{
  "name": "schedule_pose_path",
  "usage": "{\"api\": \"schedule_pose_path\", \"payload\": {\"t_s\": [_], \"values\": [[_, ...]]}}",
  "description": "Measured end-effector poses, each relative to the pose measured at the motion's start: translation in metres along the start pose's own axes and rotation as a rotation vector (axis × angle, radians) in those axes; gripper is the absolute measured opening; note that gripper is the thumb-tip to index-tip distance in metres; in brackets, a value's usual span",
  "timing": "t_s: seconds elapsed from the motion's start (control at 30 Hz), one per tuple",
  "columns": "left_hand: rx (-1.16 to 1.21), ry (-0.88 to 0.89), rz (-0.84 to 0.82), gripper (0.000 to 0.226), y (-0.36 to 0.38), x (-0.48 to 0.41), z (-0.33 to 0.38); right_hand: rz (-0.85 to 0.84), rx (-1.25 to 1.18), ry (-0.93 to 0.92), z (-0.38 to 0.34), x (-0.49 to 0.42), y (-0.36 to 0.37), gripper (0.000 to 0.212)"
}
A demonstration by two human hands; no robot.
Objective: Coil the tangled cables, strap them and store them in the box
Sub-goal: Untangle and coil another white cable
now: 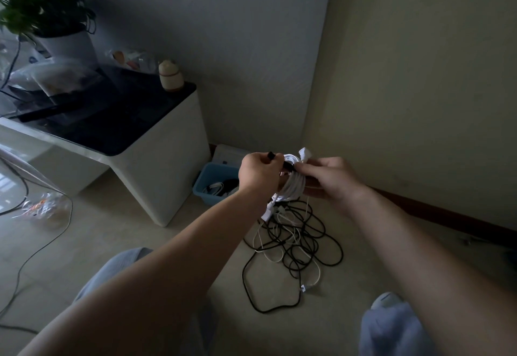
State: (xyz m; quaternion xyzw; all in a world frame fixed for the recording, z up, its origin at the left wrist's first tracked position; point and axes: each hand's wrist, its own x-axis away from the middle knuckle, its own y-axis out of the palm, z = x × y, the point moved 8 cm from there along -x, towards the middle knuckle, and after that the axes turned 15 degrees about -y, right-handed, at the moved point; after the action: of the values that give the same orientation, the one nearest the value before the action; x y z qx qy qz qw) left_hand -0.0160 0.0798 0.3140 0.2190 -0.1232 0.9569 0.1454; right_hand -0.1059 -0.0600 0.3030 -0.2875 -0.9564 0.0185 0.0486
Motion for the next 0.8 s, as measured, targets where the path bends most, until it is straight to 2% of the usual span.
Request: {"api": "schedule_pose_path", "payload": {"t_s": [0.33, 0.43, 0.57, 0.63, 0.73, 0.8], "values": [[0.123, -0.057, -0.096, 0.014, 0.006, 0.006, -0.004, 0.025, 0.101, -0.027, 0.005, -0.002, -0.005, 0.005], [0.133, -0.049, -0.12, 0.012, 0.005, 0.008, -0.002, 0.028, 0.141, -0.03, 0.004, -0.001, -0.006, 0.016], [0.083, 0.004, -0.119, 0.011, 0.003, 0.011, 0.006, 0.037, 0.17, -0.041, -0.004, 0.003, -0.005, 0.044], [0.06, 0.031, -0.109, 0.013, 0.002, 0.012, 0.009, 0.039, 0.197, -0.06, -0.008, 0.002, -0.006, 0.046], [0.054, 0.047, -0.108, 0.012, 0.002, 0.01, 0.009, 0.044, 0.227, -0.076, -0.011, 0.002, -0.006, 0.037], [0.035, 0.055, -0.108, 0.014, 0.004, 0.01, 0.008, 0.039, 0.26, -0.086, -0.013, 0.003, -0.005, 0.047]]}}
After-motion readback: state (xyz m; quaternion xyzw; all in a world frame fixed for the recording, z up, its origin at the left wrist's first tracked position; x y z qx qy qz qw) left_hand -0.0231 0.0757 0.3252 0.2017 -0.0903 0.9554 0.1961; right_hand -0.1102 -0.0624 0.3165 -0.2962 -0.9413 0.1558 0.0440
